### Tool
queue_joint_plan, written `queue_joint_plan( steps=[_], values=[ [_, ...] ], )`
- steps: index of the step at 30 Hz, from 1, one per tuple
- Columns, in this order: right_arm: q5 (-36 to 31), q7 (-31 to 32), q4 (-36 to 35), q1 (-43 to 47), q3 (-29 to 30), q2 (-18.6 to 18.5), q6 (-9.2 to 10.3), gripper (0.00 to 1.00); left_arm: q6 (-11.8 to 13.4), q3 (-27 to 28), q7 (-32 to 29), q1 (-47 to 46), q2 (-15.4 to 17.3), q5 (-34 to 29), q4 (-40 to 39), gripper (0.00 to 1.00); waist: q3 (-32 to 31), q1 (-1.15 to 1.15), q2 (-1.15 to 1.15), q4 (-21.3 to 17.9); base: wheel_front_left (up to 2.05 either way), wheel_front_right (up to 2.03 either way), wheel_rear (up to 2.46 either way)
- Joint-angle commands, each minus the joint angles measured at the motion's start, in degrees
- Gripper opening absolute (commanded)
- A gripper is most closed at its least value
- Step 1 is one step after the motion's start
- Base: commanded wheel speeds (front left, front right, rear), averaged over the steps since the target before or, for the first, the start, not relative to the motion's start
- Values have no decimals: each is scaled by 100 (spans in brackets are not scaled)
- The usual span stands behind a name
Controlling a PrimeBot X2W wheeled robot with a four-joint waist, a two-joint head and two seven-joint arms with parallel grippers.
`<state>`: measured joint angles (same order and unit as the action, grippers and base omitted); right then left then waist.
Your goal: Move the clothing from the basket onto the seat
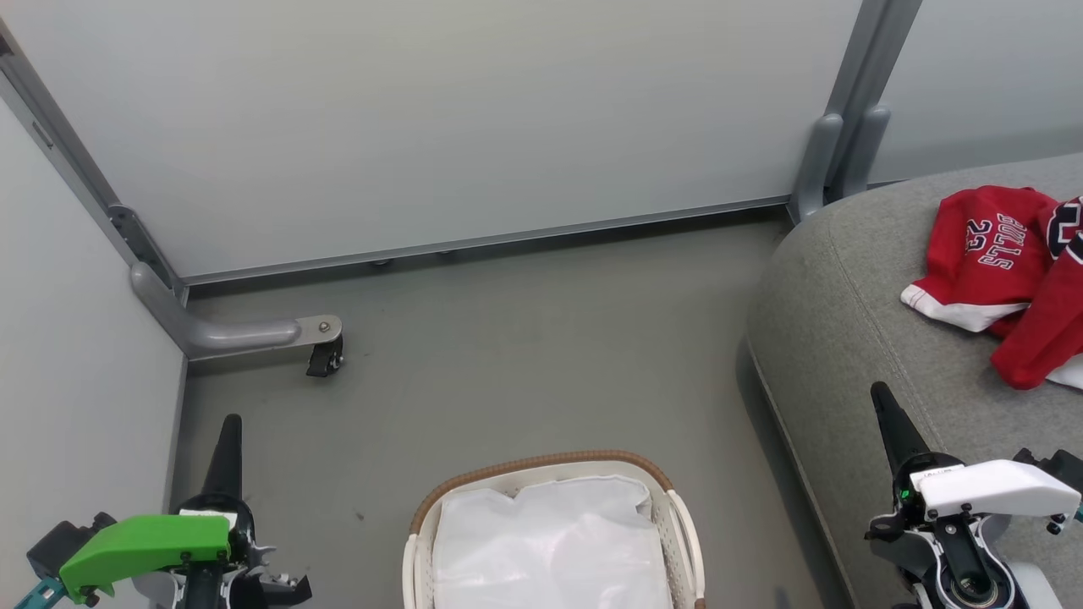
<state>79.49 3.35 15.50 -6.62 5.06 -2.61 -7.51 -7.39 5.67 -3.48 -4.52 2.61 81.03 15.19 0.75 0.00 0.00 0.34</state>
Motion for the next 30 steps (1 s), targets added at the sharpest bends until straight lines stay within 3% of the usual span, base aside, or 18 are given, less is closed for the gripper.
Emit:
queue_joint_plan(
  steps=[1, 30],
  values=[
    [151, 39, -50, 30, 32, -36, 2, 0, -14, 35, -29, -124, 39, 121, -42, 0, -3, 0, 0, -2, 0, 0, 0],
    [1312, 338, -165, 72, 163, -42, 3, 0, -18, 100, -331, -204, 45, 1151, -127, 0, -57, 0, 0, -34, 0, 0, 0]
  ],
)
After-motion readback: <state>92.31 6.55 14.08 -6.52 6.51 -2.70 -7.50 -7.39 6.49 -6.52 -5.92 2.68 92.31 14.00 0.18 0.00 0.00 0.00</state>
